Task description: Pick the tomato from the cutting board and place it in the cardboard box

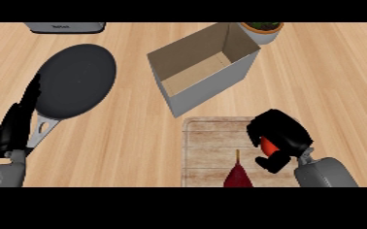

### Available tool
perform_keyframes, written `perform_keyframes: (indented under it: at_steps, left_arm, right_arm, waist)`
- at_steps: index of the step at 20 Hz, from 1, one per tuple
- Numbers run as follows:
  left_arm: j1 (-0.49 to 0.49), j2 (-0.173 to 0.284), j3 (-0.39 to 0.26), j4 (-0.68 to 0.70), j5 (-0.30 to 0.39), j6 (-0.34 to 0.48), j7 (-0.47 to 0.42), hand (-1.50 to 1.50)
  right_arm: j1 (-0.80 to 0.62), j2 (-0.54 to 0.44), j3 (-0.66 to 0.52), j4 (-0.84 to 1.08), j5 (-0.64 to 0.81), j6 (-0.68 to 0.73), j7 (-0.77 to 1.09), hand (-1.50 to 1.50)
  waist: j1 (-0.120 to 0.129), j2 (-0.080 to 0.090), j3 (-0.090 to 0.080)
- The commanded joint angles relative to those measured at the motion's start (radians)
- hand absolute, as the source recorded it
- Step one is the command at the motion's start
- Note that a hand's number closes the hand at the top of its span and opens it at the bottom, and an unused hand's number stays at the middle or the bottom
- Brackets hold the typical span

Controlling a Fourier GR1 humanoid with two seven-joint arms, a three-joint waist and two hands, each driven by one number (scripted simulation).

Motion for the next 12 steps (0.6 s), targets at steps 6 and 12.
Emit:
perform_keyframes:
  at_steps: [6,12]
  left_arm:
    - [0.038,-0.011,0.03,0.019,0.013,0.013,-0.046,0.0]
    - [0.043,0.009,0.025,-0.007,0.005,-0.019,-0.004,0.0]
  right_arm:
    - [0.051,0.025,-0.259,-0.06,0.042,-0.146,0.332,1.5]
    - [0.124,0.027,-0.329,-0.314,0.066,-0.164,0.482,1.5]
  waist:
    - [-0.025,-0.003,0.002]
    - [-0.014,-0.003,0.003]
